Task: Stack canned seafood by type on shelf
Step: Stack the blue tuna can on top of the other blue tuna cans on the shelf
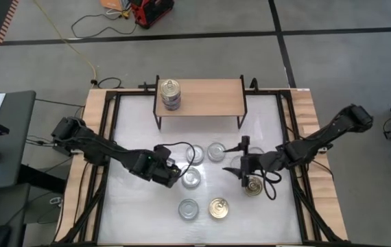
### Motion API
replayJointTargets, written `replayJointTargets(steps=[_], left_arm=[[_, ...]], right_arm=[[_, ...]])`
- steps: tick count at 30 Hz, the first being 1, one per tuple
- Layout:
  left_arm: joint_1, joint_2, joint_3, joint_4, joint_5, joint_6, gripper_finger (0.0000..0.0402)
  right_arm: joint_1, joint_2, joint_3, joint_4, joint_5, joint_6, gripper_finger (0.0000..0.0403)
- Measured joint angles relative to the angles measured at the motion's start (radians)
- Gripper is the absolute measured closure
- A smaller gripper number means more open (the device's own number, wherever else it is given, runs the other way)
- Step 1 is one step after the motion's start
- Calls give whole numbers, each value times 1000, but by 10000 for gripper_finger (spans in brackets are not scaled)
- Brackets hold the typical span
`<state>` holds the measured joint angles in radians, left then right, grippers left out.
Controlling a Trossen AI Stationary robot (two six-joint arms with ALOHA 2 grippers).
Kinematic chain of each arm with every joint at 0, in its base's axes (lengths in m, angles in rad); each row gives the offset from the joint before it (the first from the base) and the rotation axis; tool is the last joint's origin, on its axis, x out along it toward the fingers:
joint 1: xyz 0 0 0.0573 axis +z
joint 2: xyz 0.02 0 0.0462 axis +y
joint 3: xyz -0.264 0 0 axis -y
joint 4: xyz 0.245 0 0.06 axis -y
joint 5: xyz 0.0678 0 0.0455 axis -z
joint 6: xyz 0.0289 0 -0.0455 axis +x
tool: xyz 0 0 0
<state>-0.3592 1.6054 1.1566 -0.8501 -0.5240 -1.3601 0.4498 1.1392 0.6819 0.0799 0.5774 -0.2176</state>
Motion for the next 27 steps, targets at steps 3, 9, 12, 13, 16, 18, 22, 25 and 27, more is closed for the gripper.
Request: replayJointTargets(steps=[3,9,12,13,16,18,22,25,27], left_arm=[[2,0,-19,1,22,-20,65],[1,1,-50,25,58,-41,65],[1,0,-50,24,58,-23,65],[1,0,-50,20,62,-12,65],[1,0,-50,8,77,14,67],[1,0,-50,0,83,32,75],[2,4,-50,1,129,86,109],[6,23,-49,6,180,140,145],[16,46,-48,20,218,175,172]], right_arm=[[21,8,0,-7,-4,0,72],[34,9,0,-5,-4,0,72],[32,9,0,4,-4,-1,72],[32,9,0,9,-4,-4,72],[34,9,0,28,-5,-18,72],[35,9,0,36,-5,-25,72],[34,9,0,54,-5,-34,72],[34,9,0,73,-5,-49,72],[34,8,0,83,-5,-54,72]])
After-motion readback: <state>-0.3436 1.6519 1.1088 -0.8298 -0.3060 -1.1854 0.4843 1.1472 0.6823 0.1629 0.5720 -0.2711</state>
